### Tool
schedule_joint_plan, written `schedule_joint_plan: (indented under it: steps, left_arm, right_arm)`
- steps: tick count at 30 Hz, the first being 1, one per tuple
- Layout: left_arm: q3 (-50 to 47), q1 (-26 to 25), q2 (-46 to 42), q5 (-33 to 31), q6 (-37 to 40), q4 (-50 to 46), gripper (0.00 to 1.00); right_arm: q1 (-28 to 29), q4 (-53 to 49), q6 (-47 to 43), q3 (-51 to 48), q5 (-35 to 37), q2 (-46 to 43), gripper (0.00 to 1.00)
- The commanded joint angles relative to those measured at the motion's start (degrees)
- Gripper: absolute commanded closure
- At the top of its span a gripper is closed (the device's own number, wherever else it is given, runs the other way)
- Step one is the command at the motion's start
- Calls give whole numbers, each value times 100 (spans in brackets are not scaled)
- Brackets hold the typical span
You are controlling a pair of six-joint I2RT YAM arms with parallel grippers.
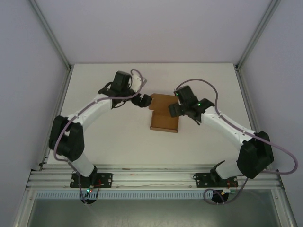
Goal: Assemble paper box
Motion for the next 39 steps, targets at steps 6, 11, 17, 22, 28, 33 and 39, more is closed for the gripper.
schedule_joint_plan:
  steps: [6, 11, 17, 22, 28, 33, 39]
  left_arm:
    - [1454, -108, 1048, 756, 2370, -2275, 3]
    - [2108, -142, 1577, 539, 2458, -2715, 30]
    - [2445, -206, 1884, 604, 2549, -2939, 66]
    - [2363, -250, 1820, 701, 2436, -2750, 85]
    - [2043, -345, 1494, 500, 2112, -2245, 100]
    - [1527, -424, 991, 34, 1330, -1297, 100]
    - [1136, -712, 604, -1089, -164, -492, 100]
  right_arm:
    - [-729, -954, -2752, 1198, -1632, 840, 11]
    - [-971, -1474, -2966, 1708, -1747, 1392, 35]
    - [-1085, -1413, -2997, 1716, -1448, 1706, 41]
    - [-1109, -1523, -2922, 1891, -1467, 1822, 61]
    - [-1104, -1395, -2713, 1902, -1060, 1748, 74]
    - [-1012, -1327, -2320, 1966, -1146, 1518, 87]
    - [-652, -1085, -962, 1953, -600, 1465, 89]
